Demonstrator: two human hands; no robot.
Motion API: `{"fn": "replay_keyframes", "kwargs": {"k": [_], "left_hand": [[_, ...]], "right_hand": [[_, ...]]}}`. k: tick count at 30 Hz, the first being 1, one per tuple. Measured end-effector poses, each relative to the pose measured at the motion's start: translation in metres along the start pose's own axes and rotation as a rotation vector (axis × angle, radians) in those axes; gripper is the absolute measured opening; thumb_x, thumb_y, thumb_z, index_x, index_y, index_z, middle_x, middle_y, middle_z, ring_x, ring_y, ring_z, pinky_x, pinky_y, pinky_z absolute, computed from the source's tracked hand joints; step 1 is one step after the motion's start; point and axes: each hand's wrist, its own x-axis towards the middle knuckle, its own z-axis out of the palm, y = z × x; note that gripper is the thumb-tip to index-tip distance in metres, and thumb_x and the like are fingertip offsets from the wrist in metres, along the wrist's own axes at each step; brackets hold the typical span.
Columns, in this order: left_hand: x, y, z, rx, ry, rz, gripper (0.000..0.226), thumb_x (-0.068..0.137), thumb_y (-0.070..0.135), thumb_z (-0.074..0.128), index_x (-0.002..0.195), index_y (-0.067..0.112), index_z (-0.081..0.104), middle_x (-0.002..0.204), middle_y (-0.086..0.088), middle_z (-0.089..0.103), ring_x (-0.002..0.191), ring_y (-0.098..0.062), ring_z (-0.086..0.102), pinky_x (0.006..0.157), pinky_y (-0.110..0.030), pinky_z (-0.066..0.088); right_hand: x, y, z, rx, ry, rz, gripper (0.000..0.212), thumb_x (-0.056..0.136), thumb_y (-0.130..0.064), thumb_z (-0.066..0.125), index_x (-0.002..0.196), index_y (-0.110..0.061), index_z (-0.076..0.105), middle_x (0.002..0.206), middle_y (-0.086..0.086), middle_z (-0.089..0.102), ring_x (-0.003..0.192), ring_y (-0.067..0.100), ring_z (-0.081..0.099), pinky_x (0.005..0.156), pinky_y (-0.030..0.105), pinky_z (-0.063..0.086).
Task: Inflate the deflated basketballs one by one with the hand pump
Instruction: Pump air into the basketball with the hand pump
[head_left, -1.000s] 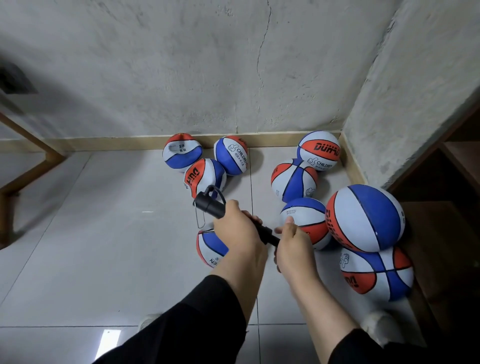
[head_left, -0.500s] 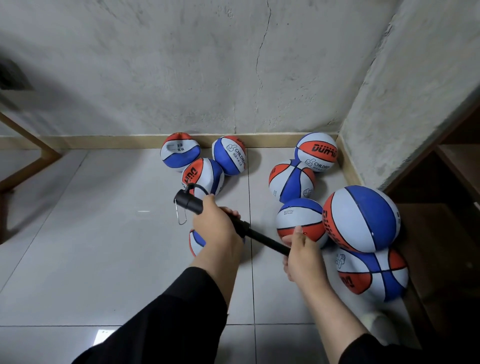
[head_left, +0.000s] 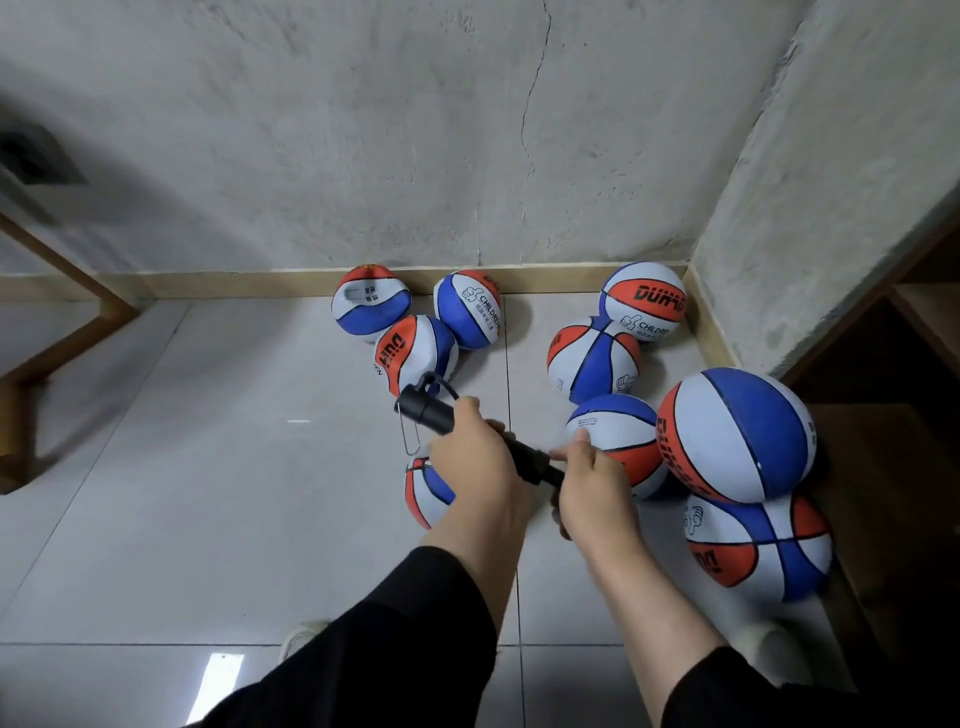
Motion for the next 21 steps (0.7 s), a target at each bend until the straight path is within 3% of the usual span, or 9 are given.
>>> {"fn": "replay_keyframes", "kwargs": {"k": [2, 5, 7, 9, 11, 14, 16, 19, 21], "left_hand": [[0.007, 0.013, 0.000, 0.023, 0.036, 0.045, 0.021, 0.094, 0.027, 0.060, 0.084, 0.010, 0.059, 0.066, -0.004, 0.060, 0.056, -0.017, 0.055, 0.055, -0.027, 0.049], [0.019, 0.023, -0.004, 0.013, 0.080, 0.051, 0.020, 0.093, 0.030, 0.060, 0.086, 0.011, 0.059, 0.067, -0.004, 0.060, 0.056, -0.018, 0.055, 0.056, -0.030, 0.057], [0.019, 0.019, -0.003, 0.019, 0.074, 0.034, 0.028, 0.087, 0.036, 0.060, 0.091, 0.009, 0.061, 0.065, -0.005, 0.063, 0.059, -0.022, 0.058, 0.068, -0.045, 0.063], [0.009, 0.013, -0.001, 0.026, 0.068, 0.001, 0.046, 0.075, 0.045, 0.058, 0.096, 0.005, 0.066, 0.061, -0.005, 0.065, 0.062, -0.026, 0.063, 0.079, -0.057, 0.062], [0.001, 0.005, 0.001, 0.029, 0.072, -0.016, 0.052, 0.071, 0.046, 0.057, 0.100, 0.005, 0.067, 0.058, -0.003, 0.065, 0.064, -0.027, 0.064, 0.081, -0.060, 0.061], [-0.007, -0.001, 0.004, 0.024, 0.076, -0.009, 0.042, 0.086, 0.040, 0.058, 0.109, 0.005, 0.065, 0.066, -0.006, 0.064, 0.066, -0.025, 0.062, 0.072, -0.044, 0.062], [-0.007, -0.005, 0.003, 0.020, 0.091, 0.003, 0.040, 0.092, 0.034, 0.057, 0.114, 0.002, 0.065, 0.072, -0.010, 0.063, 0.066, -0.023, 0.061, 0.062, -0.035, 0.056], [-0.008, -0.001, 0.001, 0.037, 0.084, 0.007, 0.039, 0.092, 0.032, 0.057, 0.112, 0.000, 0.065, 0.073, -0.011, 0.064, 0.065, -0.024, 0.059, 0.057, -0.033, 0.053], [-0.005, 0.008, 0.001, 0.048, 0.081, 0.023, 0.035, 0.092, 0.034, 0.057, 0.101, 0.001, 0.065, 0.069, -0.009, 0.065, 0.063, -0.024, 0.059, 0.057, -0.032, 0.052]], "right_hand": [[0.005, 0.006, -0.014, 0.039, 0.023, 0.042, 0.056, 0.100, -0.056, 0.030, 0.092, -0.019, 0.070, 0.068, 0.008, 0.063, 0.064, 0.027, 0.058, 0.065, 0.034, 0.044], [0.007, 0.014, -0.031, 0.027, 0.034, 0.102, 0.050, 0.110, -0.044, 0.030, 0.093, -0.017, 0.069, 0.070, 0.010, 0.064, 0.052, 0.021, 0.057, 0.053, 0.028, 0.042], [0.009, 0.017, -0.030, -0.013, 0.039, 0.078, 0.053, 0.111, -0.041, 0.029, 0.103, -0.010, 0.071, 0.086, 0.011, 0.068, 0.067, 0.025, 0.064, 0.061, 0.031, 0.049], [0.006, 0.012, -0.021, -0.045, 0.050, 0.027, 0.057, 0.111, -0.039, 0.027, 0.112, -0.004, 0.072, 0.102, 0.016, 0.072, 0.090, 0.034, 0.068, 0.080, 0.040, 0.057], [0.003, 0.005, -0.011, -0.078, 0.053, -0.023, 0.057, 0.112, -0.037, 0.027, 0.114, -0.002, 0.071, 0.108, 0.021, 0.073, 0.098, 0.038, 0.067, 0.084, 0.040, 0.055], [-0.004, -0.010, -0.001, -0.114, 0.032, -0.071, 0.054, 0.112, -0.034, 0.026, 0.119, -0.002, 0.069, 0.118, 0.017, 0.071, 0.109, 0.032, 0.064, 0.078, 0.028, 0.041], [-0.006, -0.014, 0.004, -0.103, 0.018, -0.077, 0.054, 0.112, -0.034, 0.026, 0.122, -0.002, 0.069, 0.119, 0.016, 0.071, 0.109, 0.029, 0.063, 0.080, 0.027, 0.040], [-0.006, -0.013, 0.008, -0.058, -0.004, -0.044, 0.056, 0.112, -0.038, 0.025, 0.115, -0.005, 0.070, 0.101, 0.017, 0.073, 0.091, 0.032, 0.066, 0.074, 0.035, 0.050], [-0.002, -0.012, 0.006, -0.017, -0.022, -0.027, 0.055, 0.111, -0.041, 0.026, 0.105, -0.009, 0.070, 0.085, 0.013, 0.069, 0.078, 0.030, 0.063, 0.066, 0.033, 0.046]]}}
